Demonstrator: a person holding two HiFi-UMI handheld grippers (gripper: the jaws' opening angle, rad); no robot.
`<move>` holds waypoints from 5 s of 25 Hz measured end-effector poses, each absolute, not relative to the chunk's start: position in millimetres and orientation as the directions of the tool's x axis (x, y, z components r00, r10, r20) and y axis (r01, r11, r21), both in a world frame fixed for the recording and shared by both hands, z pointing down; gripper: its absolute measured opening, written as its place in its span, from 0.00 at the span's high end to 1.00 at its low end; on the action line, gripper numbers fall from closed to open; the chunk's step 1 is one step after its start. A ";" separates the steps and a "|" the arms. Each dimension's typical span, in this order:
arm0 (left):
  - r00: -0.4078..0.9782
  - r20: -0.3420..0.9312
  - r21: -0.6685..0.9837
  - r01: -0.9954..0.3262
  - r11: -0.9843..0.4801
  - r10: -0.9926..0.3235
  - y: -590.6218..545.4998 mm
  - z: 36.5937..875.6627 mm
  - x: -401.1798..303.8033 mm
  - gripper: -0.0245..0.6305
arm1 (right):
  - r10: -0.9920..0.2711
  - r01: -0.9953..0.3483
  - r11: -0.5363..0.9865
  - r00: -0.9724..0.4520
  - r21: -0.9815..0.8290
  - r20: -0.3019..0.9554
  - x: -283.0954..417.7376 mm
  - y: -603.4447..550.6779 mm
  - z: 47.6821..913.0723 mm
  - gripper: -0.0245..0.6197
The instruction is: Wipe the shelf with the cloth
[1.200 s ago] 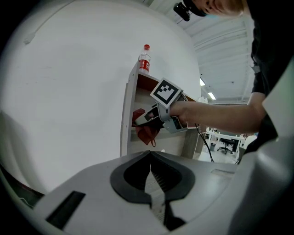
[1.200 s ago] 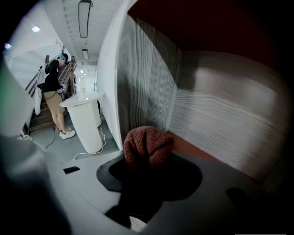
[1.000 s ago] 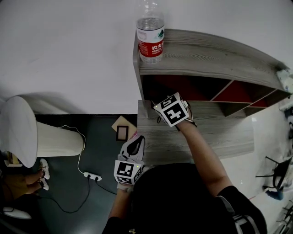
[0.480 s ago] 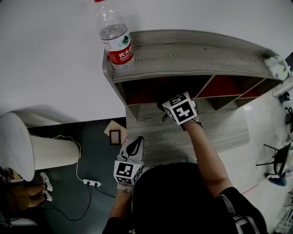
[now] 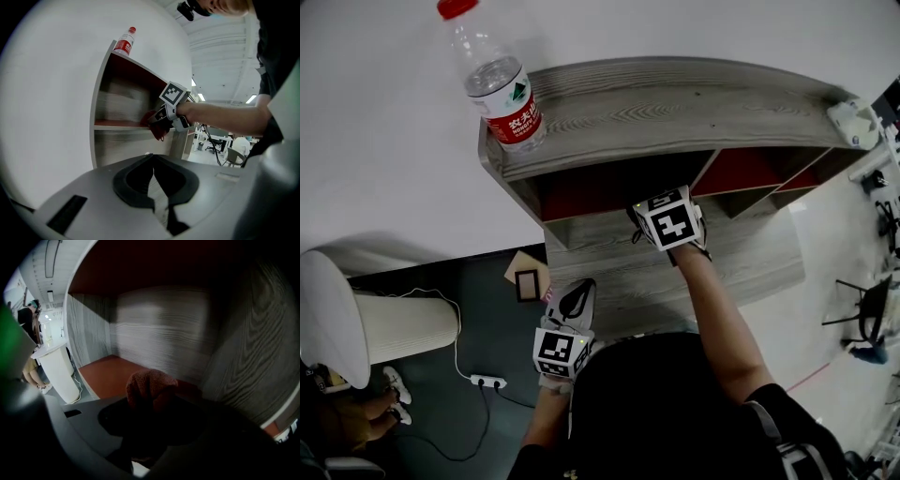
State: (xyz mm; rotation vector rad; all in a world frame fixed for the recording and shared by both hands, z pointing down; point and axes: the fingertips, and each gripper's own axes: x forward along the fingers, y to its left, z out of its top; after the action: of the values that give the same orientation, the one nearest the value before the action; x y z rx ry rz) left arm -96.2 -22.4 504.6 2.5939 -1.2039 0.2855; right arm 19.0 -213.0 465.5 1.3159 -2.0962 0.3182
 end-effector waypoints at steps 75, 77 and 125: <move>0.526 0.375 0.125 -0.845 -0.520 -0.763 -42.8 503.0 -38.4 0.95 | -0.936 -0.143 0.196 -0.321 -0.970 -0.141 79.3 -199.3 435.1 0.74; 0.520 0.374 0.124 -0.849 -0.514 -0.768 -41.9 501.8 -40.6 0.95 | -0.940 -0.088 0.191 -0.302 -0.978 -0.157 81.0 -199.8 433.3 0.74; 0.474 0.388 0.135 -0.877 -0.460 -0.790 -40.6 508.7 -71.4 0.95 | -0.932 -0.138 0.341 -0.179 -0.930 -0.316 85.1 -257.7 356.8 0.75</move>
State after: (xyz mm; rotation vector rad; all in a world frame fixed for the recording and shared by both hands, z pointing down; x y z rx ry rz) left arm -71.4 -40.6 508.7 2.4099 -1.4117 0.3897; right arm 85.1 -257.7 356.8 1.9616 -3.1361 1.9316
